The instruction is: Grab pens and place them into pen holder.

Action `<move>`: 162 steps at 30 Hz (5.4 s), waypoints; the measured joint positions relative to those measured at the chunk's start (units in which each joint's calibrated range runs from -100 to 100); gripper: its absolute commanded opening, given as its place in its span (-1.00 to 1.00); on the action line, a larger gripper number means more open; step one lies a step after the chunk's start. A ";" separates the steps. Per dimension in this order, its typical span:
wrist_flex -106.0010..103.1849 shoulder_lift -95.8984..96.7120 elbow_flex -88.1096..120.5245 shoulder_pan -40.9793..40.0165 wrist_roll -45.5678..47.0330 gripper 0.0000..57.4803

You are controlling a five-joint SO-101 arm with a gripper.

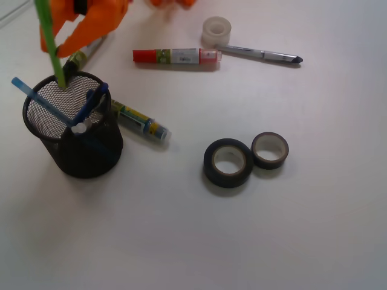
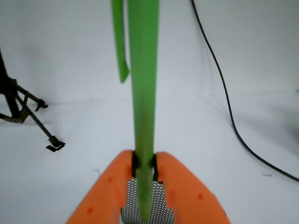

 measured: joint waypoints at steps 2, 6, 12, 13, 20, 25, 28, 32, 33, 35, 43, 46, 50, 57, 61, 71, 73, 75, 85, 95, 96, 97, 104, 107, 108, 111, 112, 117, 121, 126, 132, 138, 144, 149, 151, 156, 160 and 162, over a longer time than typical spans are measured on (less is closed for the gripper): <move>-5.18 3.83 0.00 0.15 -0.88 -0.99; -13.30 9.93 0.00 -0.30 -1.95 -0.98; -16.33 12.89 0.00 0.22 -2.39 -0.32; -16.41 13.15 0.00 -0.15 -2.39 -0.30; -16.50 13.24 0.00 0.44 -1.51 -0.28; -13.05 10.02 -0.54 -1.33 1.76 -0.28; -4.92 5.31 -0.99 -2.59 5.03 -0.28; 10.54 -4.70 -0.99 -6.44 12.01 -0.29; 15.38 -7.67 -0.99 -7.77 13.72 -0.29; 25.57 -13.07 -0.99 -10.28 17.09 -0.29; 60.73 -28.40 -0.99 -22.79 25.74 -0.29; 70.84 -30.66 -0.99 -28.56 26.37 -0.29; 80.86 -31.27 -0.99 -38.11 26.76 -0.29; 89.42 -25.00 -0.99 -49.72 22.08 -0.29; 89.94 -16.20 -0.99 -52.83 17.83 -0.29; 78.88 -2.09 -1.08 -55.42 9.08 -0.29; 76.98 0.00 -1.17 -55.64 7.86 -0.29; 75.33 2.44 -1.17 -56.38 6.89 -0.29; 69.63 10.89 -3.77 -55.35 5.62 -0.99; 74.56 8.80 -7.10 -50.61 8.45 -0.99; 78.19 7.49 -8.72 -49.35 8.94 -0.99; 81.73 6.18 -10.60 -47.80 9.33 -0.99; 96.07 -8.45 -29.83 -33.81 15.09 -0.99; 90.11 -14.11 -32.35 -28.49 16.56 -0.99; 87.60 -15.59 -32.35 -27.89 16.95 -0.99; 80.00 -19.16 -32.43 -24.05 17.00 -0.99; 77.41 -19.86 -32.43 -22.79 17.00 -0.99; 63.59 -20.91 -32.43 -19.61 15.87 -0.99; 50.28 -20.91 -28.21 -15.83 12.94 -0.99; 24.54 -19.08 -14.91 -11.25 7.81 -0.99; -1.21 -14.20 -3.59 -6.29 4.40 -0.99; -13.65 -3.83 -3.14 -4.07 2.64 -0.99; -28.60 9.32 -3.23 -3.55 2.00 -0.98; -31.62 15.07 -3.14 -2.96 1.32 -0.74; -31.71 16.11 -3.14 -3.11 0.44 -0.64; -31.79 16.81 -3.14 -3.85 -0.24 -0.27; -31.79 16.81 -3.14 -3.26 -0.29 -0.24; -31.79 16.81 -4.31 -3.18 0.05 -0.24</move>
